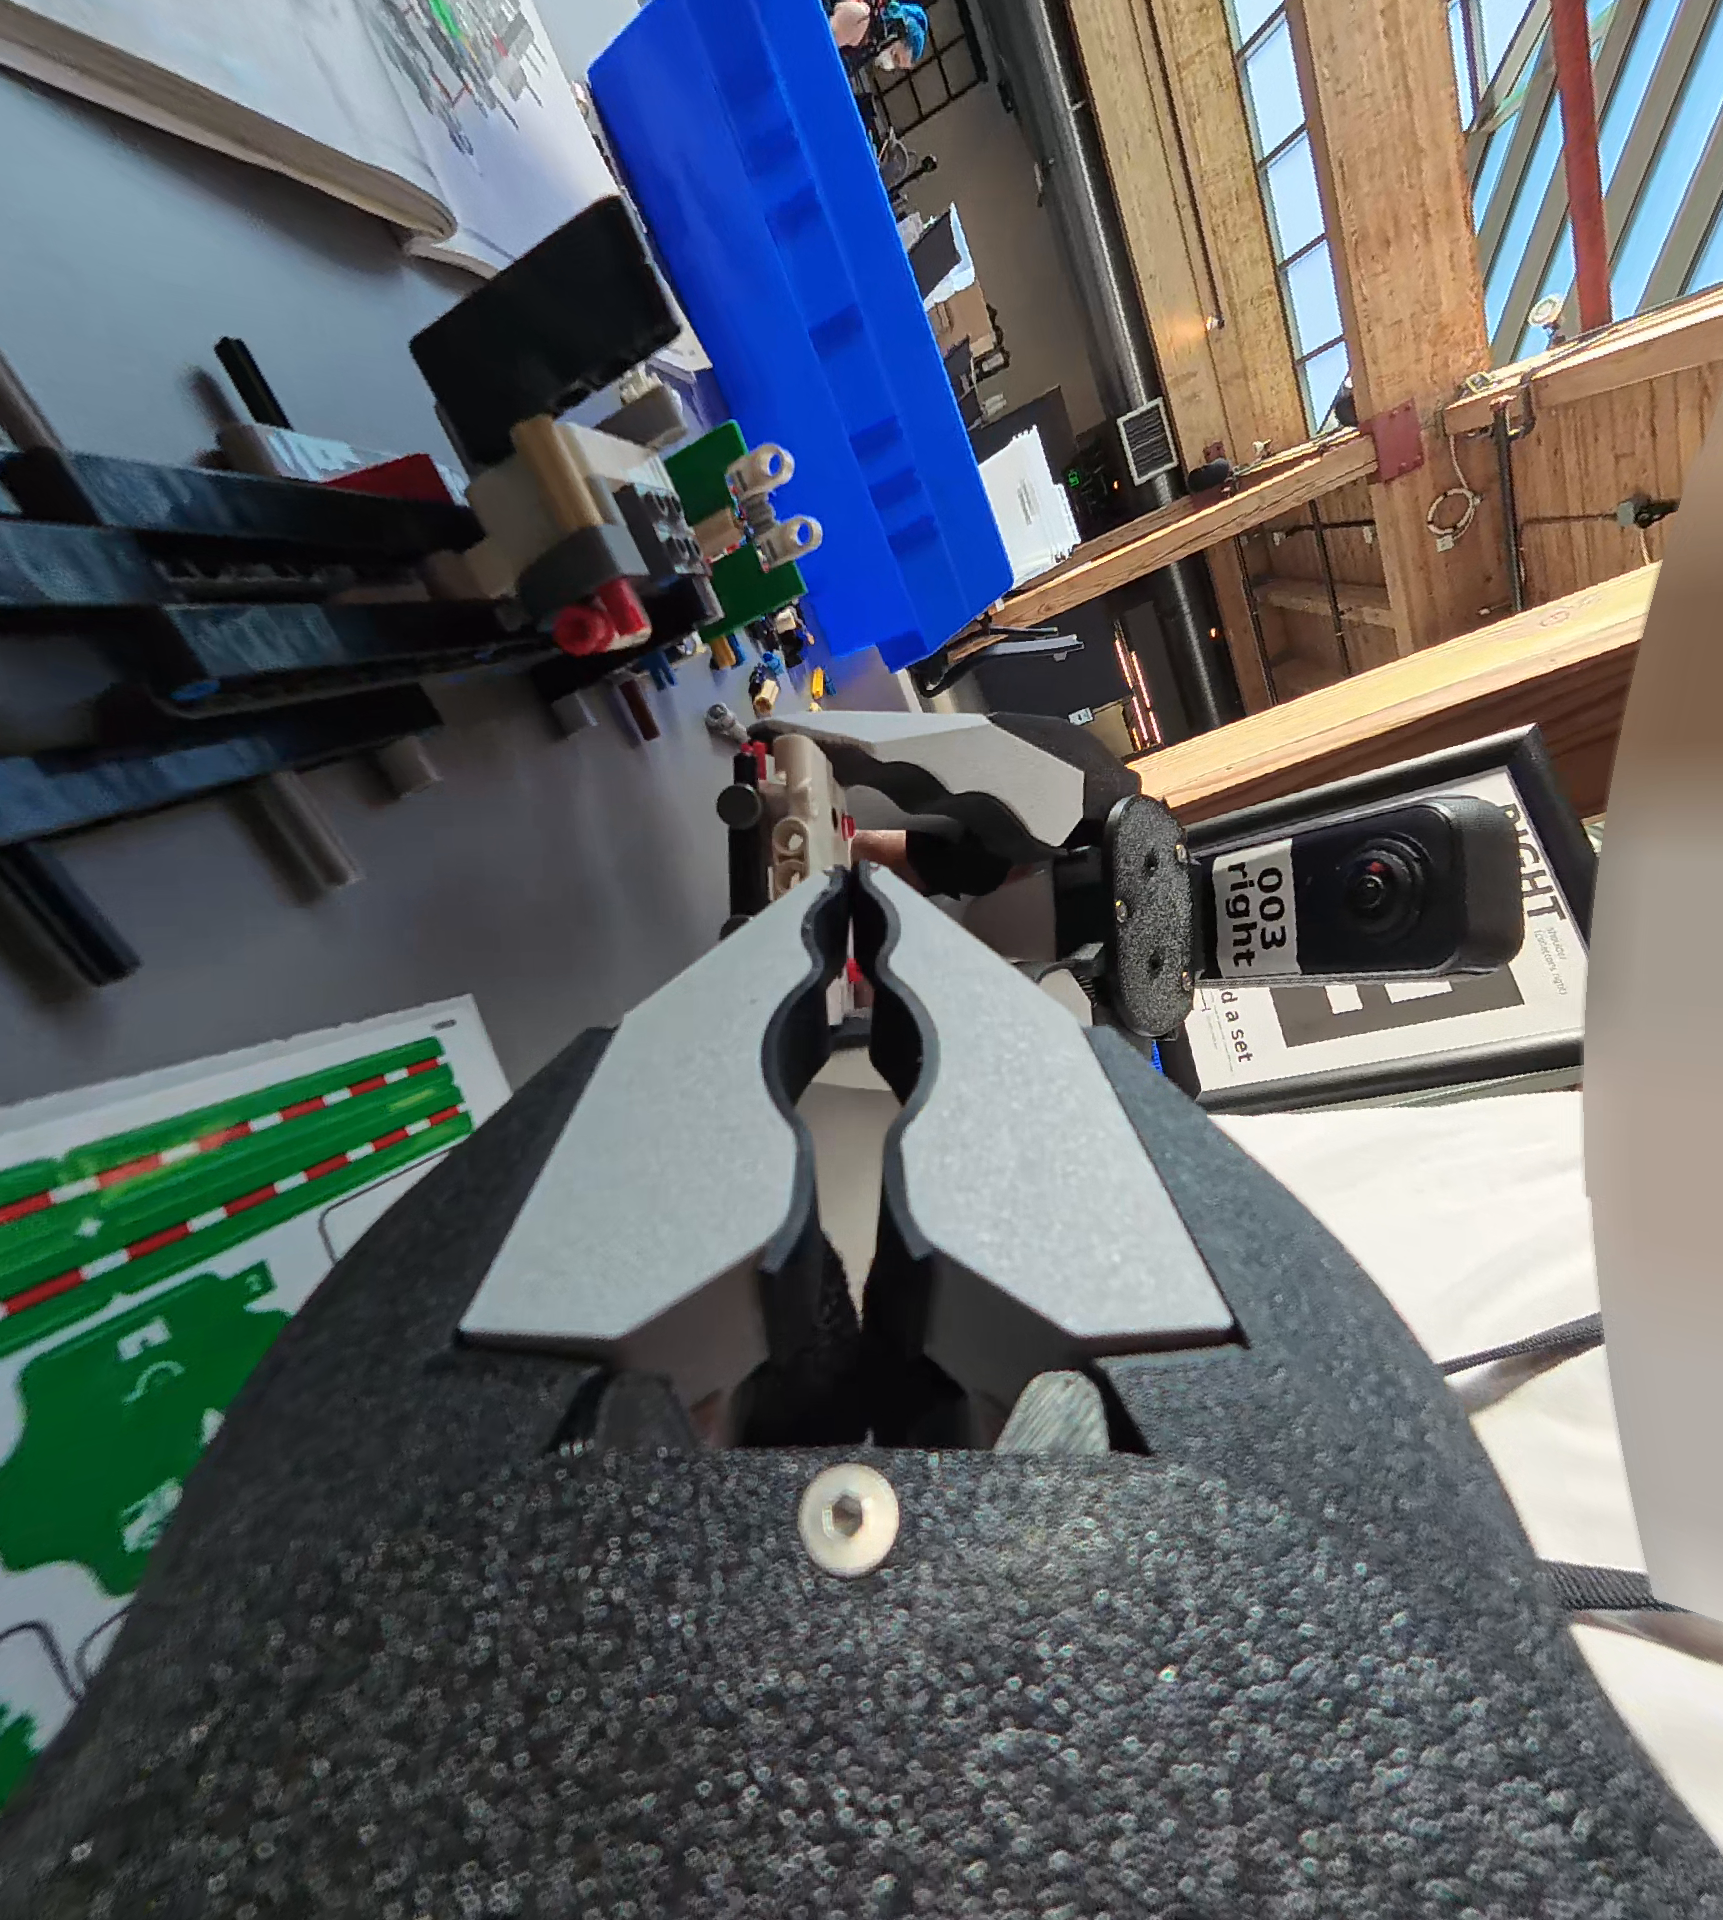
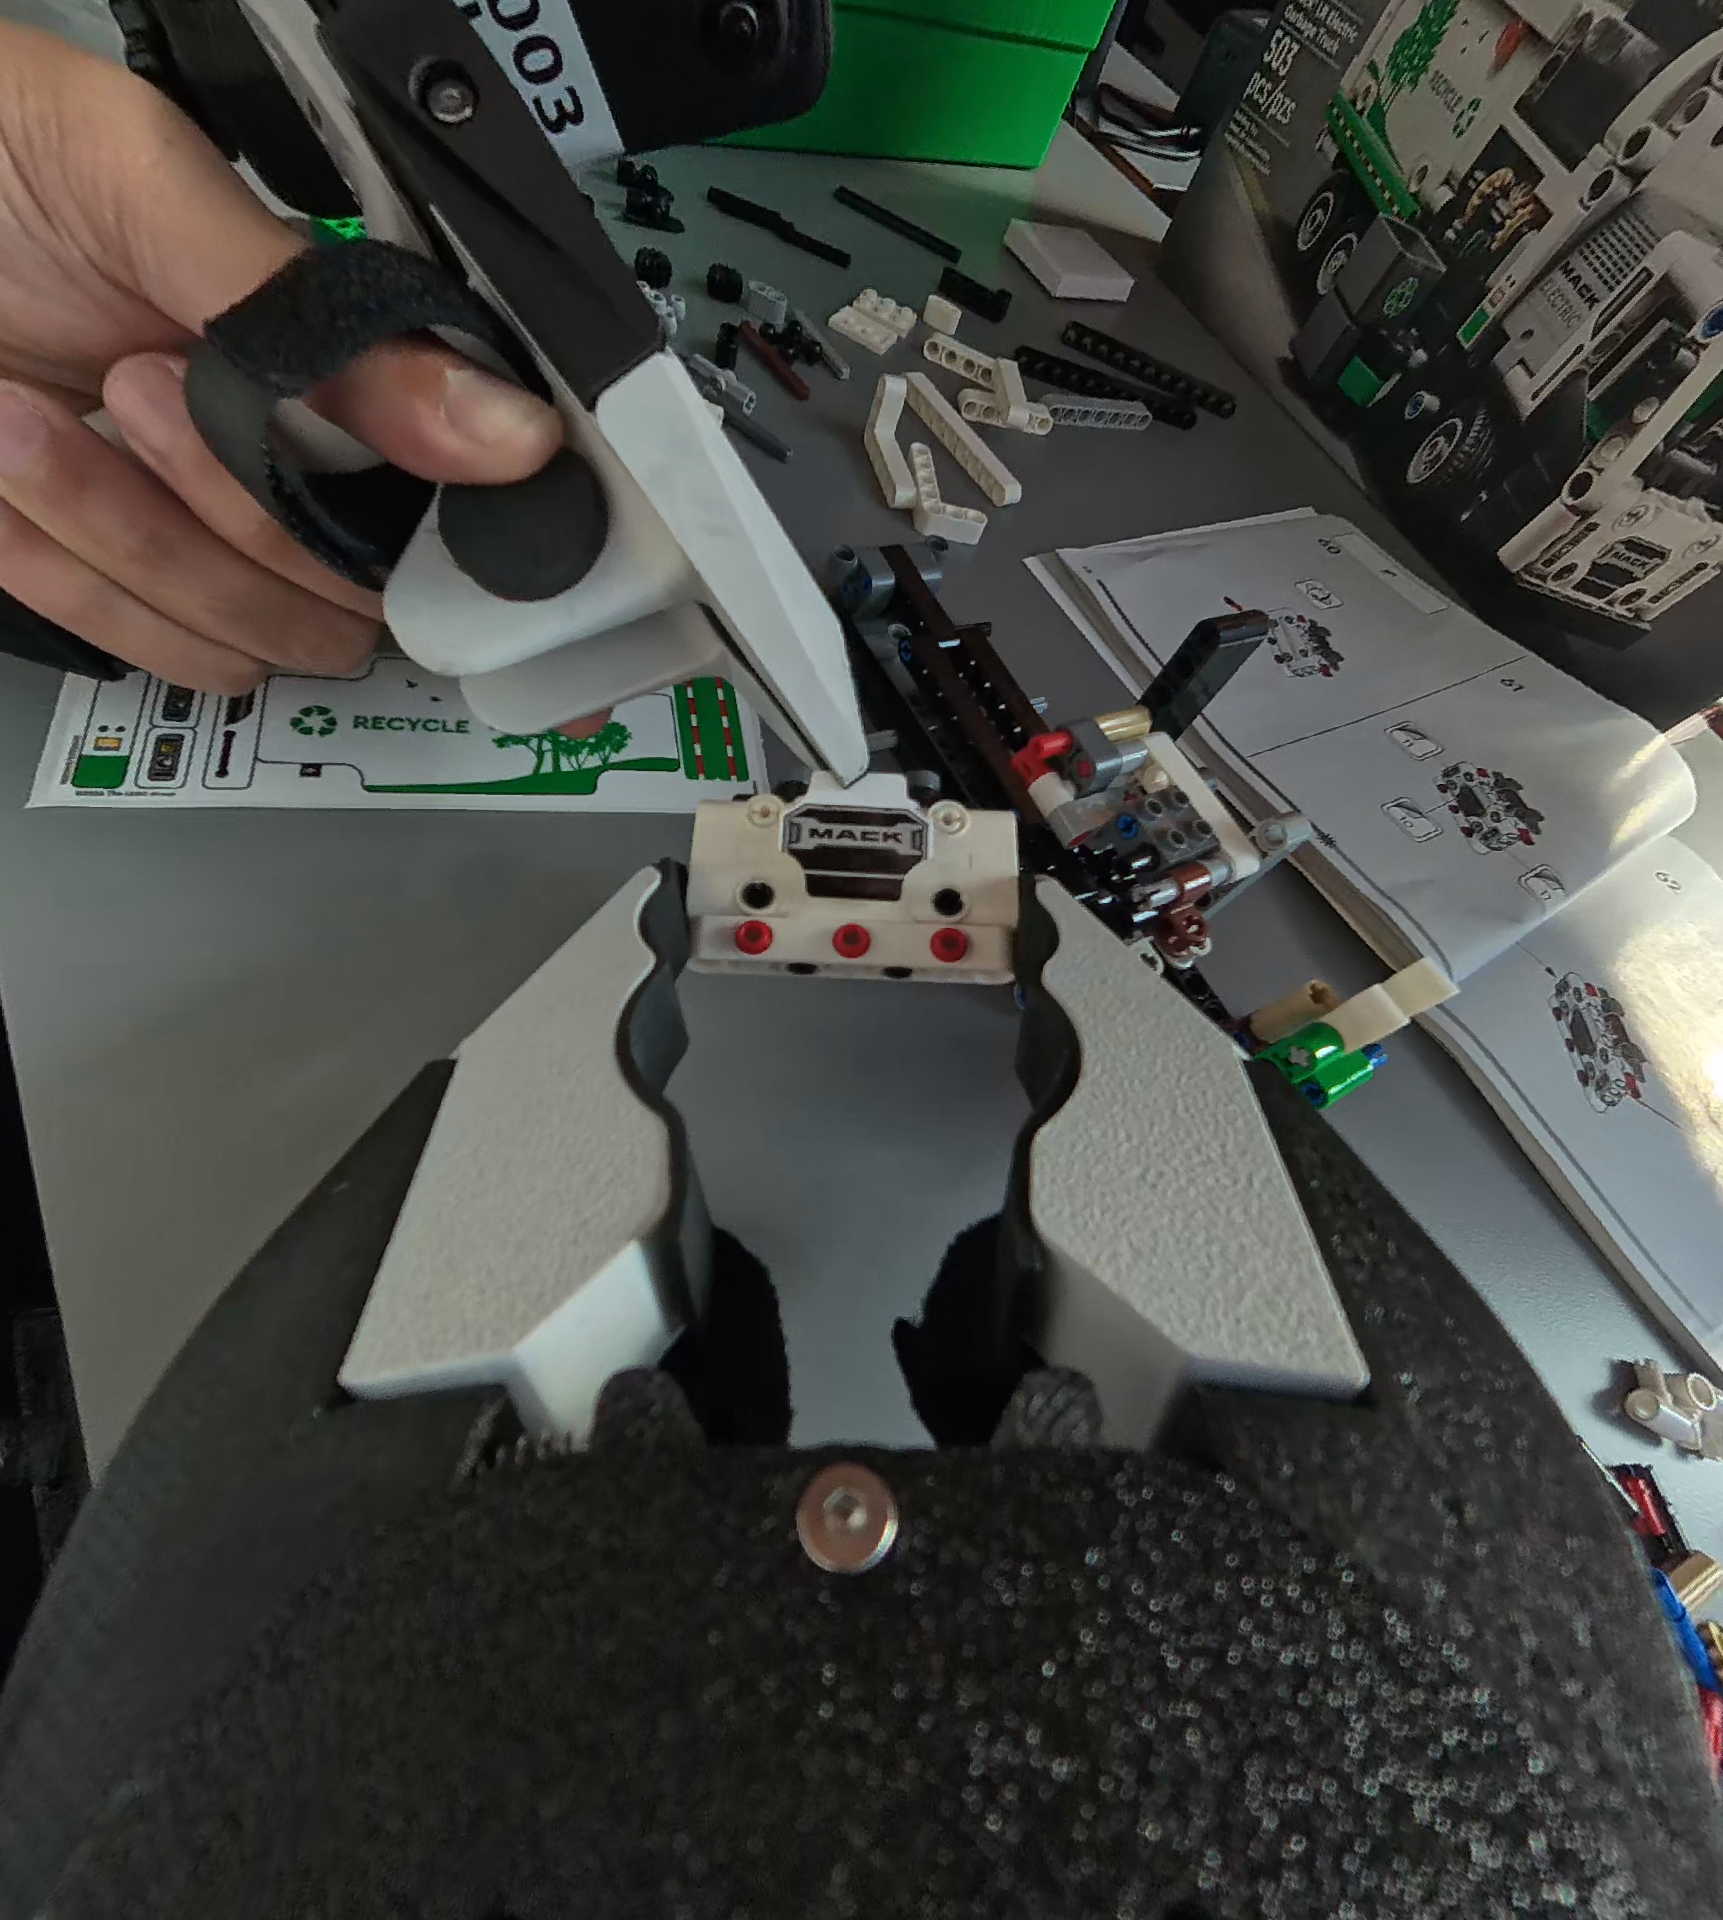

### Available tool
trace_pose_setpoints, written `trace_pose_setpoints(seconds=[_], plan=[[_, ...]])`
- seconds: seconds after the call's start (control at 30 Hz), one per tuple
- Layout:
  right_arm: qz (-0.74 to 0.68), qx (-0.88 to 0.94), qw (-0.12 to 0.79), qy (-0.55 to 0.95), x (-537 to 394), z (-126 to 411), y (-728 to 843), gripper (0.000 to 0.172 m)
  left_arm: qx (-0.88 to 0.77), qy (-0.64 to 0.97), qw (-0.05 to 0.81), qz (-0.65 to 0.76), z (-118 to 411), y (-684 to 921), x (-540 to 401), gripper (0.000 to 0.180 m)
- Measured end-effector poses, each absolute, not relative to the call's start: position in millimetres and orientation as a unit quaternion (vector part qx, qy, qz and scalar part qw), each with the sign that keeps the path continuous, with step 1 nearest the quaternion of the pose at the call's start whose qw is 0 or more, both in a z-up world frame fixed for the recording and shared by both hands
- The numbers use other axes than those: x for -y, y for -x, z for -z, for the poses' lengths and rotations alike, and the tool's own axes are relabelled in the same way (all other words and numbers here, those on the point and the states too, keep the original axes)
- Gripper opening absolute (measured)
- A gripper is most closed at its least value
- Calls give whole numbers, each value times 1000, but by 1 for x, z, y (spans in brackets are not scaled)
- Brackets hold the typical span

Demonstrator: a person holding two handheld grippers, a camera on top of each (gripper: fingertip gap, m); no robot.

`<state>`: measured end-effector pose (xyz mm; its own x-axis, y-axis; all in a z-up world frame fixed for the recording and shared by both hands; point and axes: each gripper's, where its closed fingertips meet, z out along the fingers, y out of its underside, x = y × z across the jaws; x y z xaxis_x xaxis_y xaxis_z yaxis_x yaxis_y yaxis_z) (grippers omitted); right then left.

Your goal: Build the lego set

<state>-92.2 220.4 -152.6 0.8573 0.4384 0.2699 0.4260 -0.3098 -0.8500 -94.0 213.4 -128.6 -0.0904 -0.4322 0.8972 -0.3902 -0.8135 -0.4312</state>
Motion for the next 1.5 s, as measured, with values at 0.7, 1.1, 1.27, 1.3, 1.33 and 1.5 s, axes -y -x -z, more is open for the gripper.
trace_pose_setpoints(seconds=[0.7,1.1,1.27,1.3,1.33,1.5], plan=[[-2,267,522,810,-220,153,92,62,-305,678,13,669,131,94,-214,0],[6,268,515,815,-220,156,90,62,-302,668,10,680,126,96,-213,0],[3,252,515,819,-222,155,85,62,-303,636,16,710,102,100,-217,0],[4,248,515,821,-222,155,83,62,-311,625,22,716,94,100,-218,0],[4,244,515,822,-222,155,81,62,-324,611,26,722,84,101,-219,0],[6,219,531,819,-224,149,72,62,-422,564,84,705,50,99,-233,0]])
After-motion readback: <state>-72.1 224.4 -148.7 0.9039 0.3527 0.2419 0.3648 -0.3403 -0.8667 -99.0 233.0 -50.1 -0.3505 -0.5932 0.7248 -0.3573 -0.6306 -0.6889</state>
